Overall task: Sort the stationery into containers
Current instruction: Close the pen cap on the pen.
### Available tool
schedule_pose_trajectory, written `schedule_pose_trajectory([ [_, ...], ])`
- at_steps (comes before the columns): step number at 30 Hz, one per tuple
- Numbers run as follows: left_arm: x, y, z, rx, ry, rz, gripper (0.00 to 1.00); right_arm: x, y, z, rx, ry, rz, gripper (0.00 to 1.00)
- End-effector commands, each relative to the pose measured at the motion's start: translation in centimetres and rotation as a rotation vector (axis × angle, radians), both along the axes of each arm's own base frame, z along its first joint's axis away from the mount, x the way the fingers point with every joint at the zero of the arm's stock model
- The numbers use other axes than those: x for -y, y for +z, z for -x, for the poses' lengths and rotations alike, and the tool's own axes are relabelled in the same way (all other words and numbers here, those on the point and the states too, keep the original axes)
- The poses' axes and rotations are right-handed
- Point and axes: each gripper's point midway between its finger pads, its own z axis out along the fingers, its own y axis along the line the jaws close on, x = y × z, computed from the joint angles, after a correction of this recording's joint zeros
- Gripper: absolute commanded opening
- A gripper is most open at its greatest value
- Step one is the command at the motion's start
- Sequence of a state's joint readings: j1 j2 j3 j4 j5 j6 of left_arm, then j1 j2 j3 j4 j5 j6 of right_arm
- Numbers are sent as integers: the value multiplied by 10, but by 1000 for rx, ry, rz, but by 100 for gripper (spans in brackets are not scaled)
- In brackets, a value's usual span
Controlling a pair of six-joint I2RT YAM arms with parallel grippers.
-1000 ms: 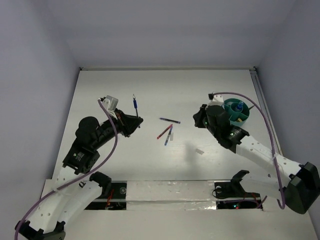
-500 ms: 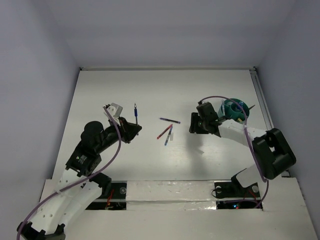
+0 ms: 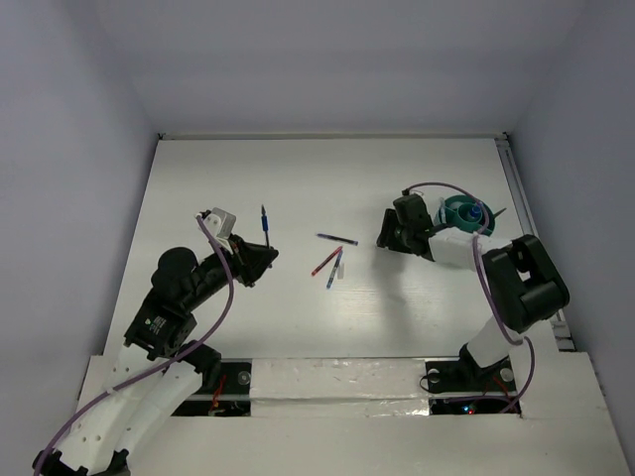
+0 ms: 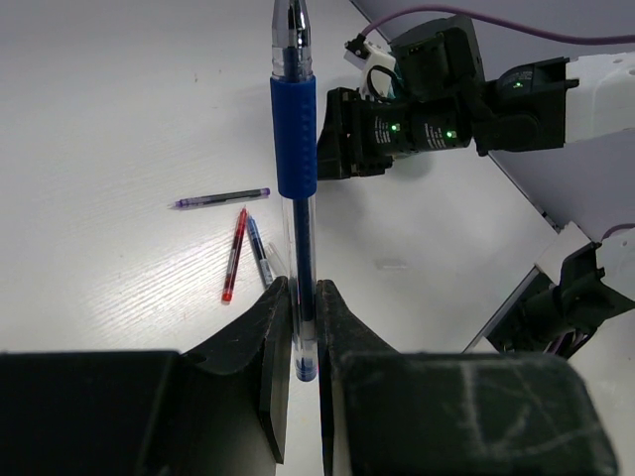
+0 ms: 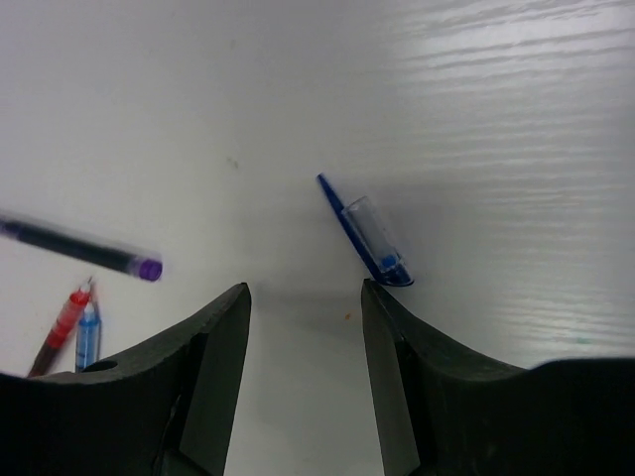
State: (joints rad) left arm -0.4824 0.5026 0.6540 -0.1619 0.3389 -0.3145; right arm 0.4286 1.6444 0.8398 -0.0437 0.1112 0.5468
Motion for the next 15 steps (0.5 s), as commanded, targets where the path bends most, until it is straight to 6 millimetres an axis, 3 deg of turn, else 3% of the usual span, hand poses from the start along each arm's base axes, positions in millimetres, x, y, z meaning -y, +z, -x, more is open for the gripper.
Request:
schedule_pose_trajectory([
  [1,0,9,-3,45,3,12,0,13,2,-20,35,-80,26,54],
  [4,0,10,-2,46,3,14,0,22,4,-24,38,-105,41,54],
  [15,0,9,-3,45,6,13,0,28,7,-51,54,-107,98,55],
])
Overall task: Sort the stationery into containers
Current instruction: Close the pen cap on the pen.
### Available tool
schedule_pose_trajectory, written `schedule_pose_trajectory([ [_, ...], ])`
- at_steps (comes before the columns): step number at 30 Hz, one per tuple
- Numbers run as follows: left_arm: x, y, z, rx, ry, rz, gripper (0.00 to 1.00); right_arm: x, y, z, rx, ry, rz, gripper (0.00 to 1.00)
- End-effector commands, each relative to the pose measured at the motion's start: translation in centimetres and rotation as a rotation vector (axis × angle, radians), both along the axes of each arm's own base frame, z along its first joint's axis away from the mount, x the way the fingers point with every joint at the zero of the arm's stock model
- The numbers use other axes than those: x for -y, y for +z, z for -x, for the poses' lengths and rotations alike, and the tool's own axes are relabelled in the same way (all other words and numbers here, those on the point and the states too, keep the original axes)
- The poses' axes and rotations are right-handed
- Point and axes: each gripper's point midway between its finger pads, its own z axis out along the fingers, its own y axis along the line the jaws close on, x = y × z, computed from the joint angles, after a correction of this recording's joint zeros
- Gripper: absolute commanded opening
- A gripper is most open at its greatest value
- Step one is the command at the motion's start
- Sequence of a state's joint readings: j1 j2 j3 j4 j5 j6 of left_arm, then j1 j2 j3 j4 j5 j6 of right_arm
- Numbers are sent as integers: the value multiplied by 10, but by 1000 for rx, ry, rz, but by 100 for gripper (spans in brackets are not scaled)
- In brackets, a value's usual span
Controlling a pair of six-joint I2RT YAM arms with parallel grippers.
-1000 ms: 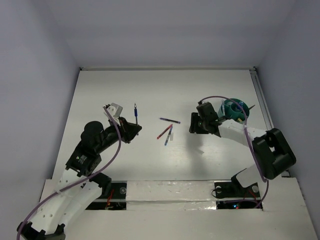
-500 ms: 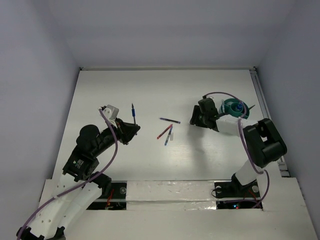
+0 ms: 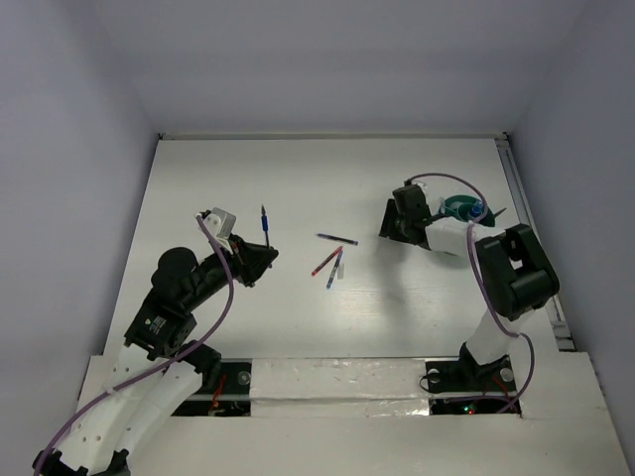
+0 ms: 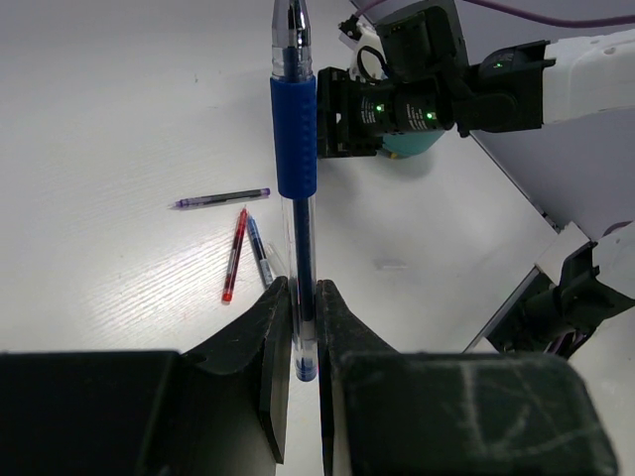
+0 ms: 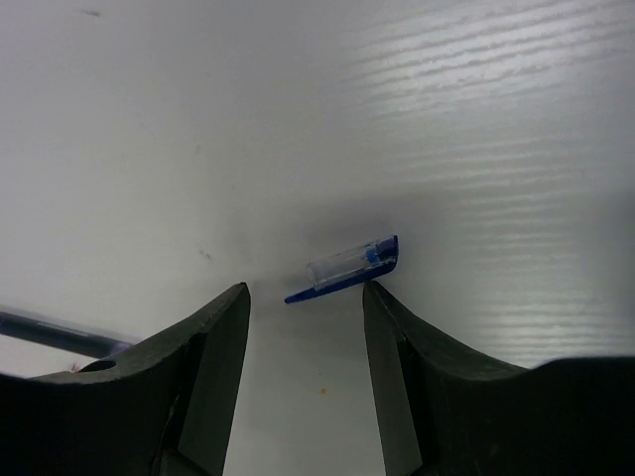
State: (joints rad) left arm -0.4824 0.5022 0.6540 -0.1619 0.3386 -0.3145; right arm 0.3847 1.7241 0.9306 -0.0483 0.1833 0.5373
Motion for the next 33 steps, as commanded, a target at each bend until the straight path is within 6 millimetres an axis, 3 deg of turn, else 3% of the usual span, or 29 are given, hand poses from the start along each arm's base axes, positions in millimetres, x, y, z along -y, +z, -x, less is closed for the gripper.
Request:
schedule_pose_trajectory([
  [1,0,9,-3,45,5,12,0,9,6,-19,22,-19,50,55],
  [5,0,9,-3,44,5,13,0,11,8,-27,12,-18,88,55],
  [10,-1,9,-3,47,7,12,0,15,8,-33,-22,-10,148,42],
  [19,-1,13,-1,59,5,20,0,25,-12,-25,-153,28,254,35],
  [24,-2,15,0,67,8,23,0,22,-21,-23,-208,62,267,22],
  [26,-3,15,0,67,10,24,0,23,-23,-22,-215,65,269,22],
  [30,-3,15,0,66,12,23,0,22,-24,-19,-230,73,264,37],
  [33,-2,14,-1,63,10,22,0,22,-25,-18,-242,79,271,36],
])
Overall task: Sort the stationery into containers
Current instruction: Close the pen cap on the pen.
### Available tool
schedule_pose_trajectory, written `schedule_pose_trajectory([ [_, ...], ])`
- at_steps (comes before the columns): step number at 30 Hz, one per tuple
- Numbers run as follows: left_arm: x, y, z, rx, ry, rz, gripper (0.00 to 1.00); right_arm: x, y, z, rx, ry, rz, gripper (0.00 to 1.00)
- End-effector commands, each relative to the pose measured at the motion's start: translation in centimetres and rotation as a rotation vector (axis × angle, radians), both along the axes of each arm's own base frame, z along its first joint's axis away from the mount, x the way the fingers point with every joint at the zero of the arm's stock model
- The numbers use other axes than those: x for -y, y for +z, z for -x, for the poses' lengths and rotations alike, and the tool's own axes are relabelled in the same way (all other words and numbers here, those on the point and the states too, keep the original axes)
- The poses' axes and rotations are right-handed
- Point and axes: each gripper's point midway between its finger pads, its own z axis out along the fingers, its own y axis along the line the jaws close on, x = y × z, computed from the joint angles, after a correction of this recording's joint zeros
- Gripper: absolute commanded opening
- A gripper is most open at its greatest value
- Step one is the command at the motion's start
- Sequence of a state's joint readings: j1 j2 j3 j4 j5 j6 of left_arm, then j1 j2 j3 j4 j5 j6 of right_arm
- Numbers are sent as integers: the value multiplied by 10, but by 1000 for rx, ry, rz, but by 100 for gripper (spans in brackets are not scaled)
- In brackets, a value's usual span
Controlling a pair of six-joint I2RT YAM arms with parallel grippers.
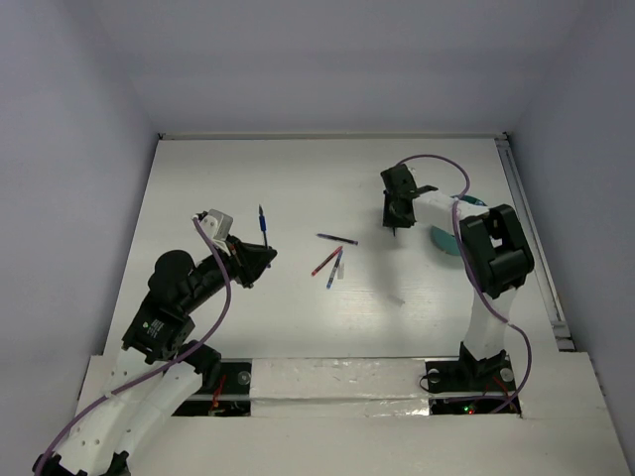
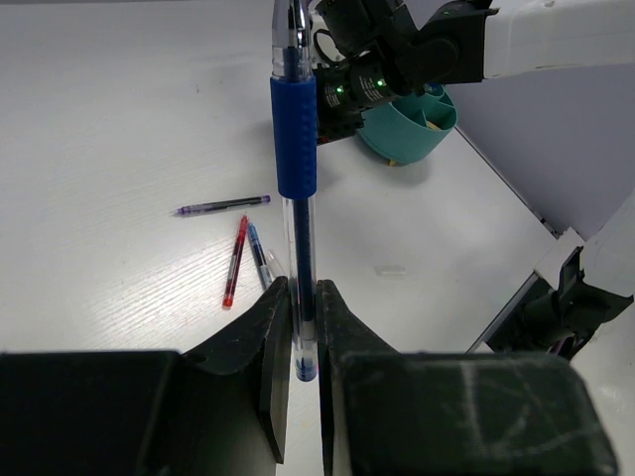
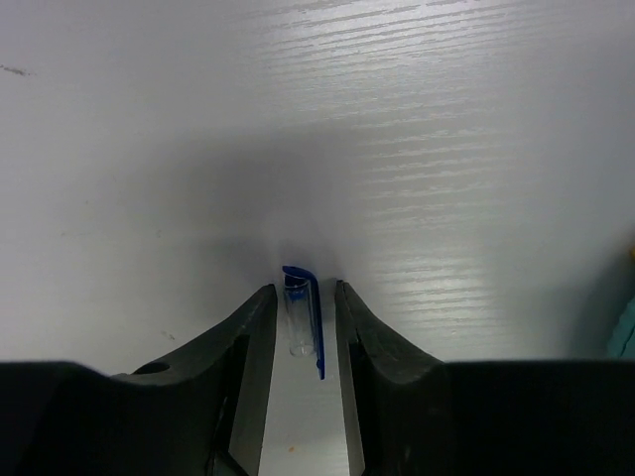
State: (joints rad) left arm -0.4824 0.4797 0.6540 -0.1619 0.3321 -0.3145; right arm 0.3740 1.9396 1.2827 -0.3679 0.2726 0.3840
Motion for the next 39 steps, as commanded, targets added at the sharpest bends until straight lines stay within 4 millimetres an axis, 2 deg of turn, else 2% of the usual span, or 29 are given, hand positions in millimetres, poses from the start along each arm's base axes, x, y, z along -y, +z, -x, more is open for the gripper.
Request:
schedule_pose_trajectory([
  [1,0,10,-3,45,2,12,0,8,-21,15,-107,16,45,34],
  [5,1,8,-3,40,2,11,0,8,-25,16,-118,26,54,16],
  [6,1,7,-4,37,2,8,0,6,-23,15,-110,28,45,5],
  [7,1,6,-4,32,2,7,0,5,-19,13,-94,29,38,0],
  [9,3,4,-6,21,-4,2,0,0,-11,7,-46,38,1,0],
  [10,4,3,-6,18,-10,-1,0,-4,8,2,11,43,-24,0],
  [13,10,-1,-6,2,-46,-9,0,-16,44,-8,145,69,-110,0],
  [14,12,-1,-6,-1,-55,-13,0,-20,80,-12,235,77,-156,0],
  [15,17,-4,-5,-15,-86,-17,0,-33,103,-15,311,113,-215,0],
  [16,20,-5,-5,-24,-101,-17,0,-41,112,-7,338,139,-249,0],
  [17,22,-4,-4,-25,-115,-15,0,-47,148,-1,423,161,-304,0],
  [18,27,-6,-2,-40,-149,-14,0,-62,171,3,485,209,-376,0],
  [19,29,-7,-1,-47,-167,-12,0,-78,176,19,491,239,-433,0],
  [20,32,-5,1,-43,-184,-5,0,-88,194,24,545,261,-480,0],
  [21,36,-8,4,-57,-214,2,0,-102,229,37,627,314,-573,0],
  [22,37,-8,5,-59,-224,9,0,-111,240,47,652,336,-608,0],
  [23,38,-8,5,-59,-231,17,0,-129,245,63,658,383,-649,0],
  [24,39,-12,6,-71,-240,15,0,-138,273,74,733,424,-714,0],
  [26,38,-16,6,-78,-233,9,0,-165,289,99,759,493,-799,0],
  [30,38,-20,6,-84,-227,10,0,-199,330,130,858,592,-940,0],
  [33,39,-21,8,-88,-237,18,0,-210,344,140,906,617,-993,0],
  [39,43,-22,12,-93,-273,33,0,-217,359,144,982,609,-1032,0],
])
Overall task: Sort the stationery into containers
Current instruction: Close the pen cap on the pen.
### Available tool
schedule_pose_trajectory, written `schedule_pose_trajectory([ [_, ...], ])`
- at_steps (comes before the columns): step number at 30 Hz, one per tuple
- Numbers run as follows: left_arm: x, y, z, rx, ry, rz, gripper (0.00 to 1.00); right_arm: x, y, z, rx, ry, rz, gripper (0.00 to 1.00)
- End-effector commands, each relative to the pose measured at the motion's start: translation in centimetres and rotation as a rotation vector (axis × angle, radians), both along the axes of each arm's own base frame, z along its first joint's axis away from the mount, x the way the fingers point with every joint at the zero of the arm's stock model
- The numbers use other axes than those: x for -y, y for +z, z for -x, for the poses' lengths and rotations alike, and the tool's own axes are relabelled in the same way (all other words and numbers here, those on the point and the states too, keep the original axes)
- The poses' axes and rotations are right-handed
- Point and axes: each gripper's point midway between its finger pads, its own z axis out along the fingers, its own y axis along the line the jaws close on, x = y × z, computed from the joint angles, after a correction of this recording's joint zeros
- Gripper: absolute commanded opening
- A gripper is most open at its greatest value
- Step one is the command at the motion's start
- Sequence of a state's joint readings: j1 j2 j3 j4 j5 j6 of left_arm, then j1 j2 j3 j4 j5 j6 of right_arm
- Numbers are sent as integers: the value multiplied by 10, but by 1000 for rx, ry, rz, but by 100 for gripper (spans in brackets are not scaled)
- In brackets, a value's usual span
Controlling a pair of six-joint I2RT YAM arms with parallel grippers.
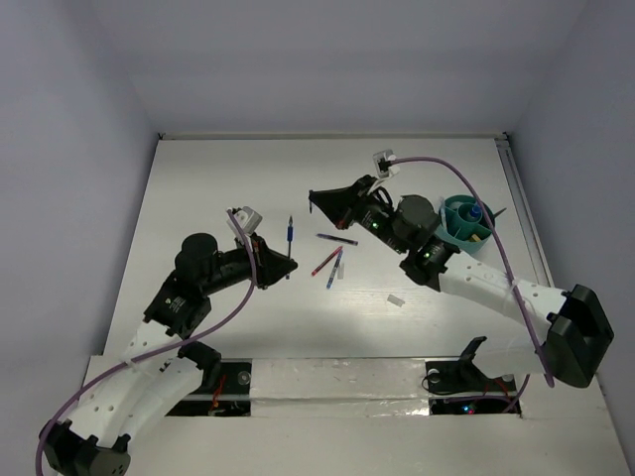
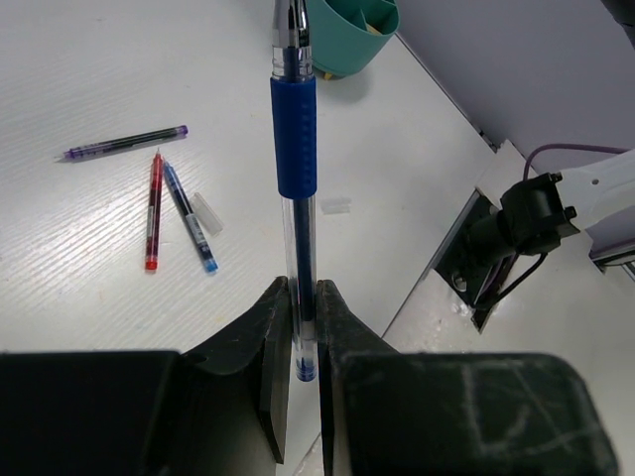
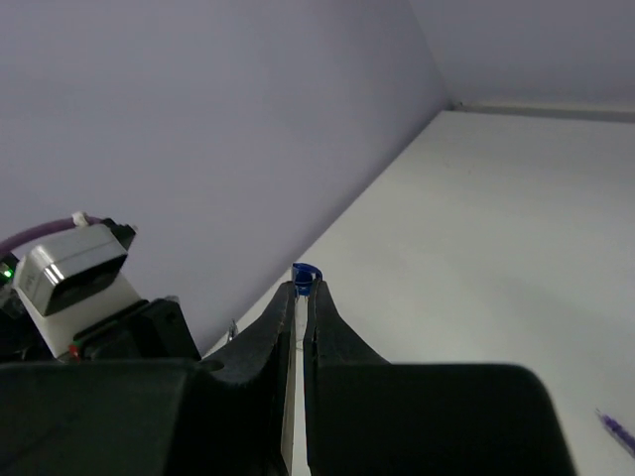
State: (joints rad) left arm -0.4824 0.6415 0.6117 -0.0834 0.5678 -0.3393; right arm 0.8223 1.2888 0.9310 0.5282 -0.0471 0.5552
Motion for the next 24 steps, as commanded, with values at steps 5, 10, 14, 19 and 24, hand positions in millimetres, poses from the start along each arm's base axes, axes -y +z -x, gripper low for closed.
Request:
schedule_pose_trajectory([
  [5,7,13,3,44,-51,47,0,-17,41,12,111,23,-151,0],
  [10,7,13,4,43,-51,48,0,-31,35,13,119,42,-141,0],
  [14,7,13,3,43,-48,49,0,-34,36,16,134,48,-149,0],
  [19,7,11,3,36,-47,47,0,-35,41,18,146,50,-172,0],
  [24,7,12,2,38,-47,46,0,-29,46,16,154,22,-189,0],
])
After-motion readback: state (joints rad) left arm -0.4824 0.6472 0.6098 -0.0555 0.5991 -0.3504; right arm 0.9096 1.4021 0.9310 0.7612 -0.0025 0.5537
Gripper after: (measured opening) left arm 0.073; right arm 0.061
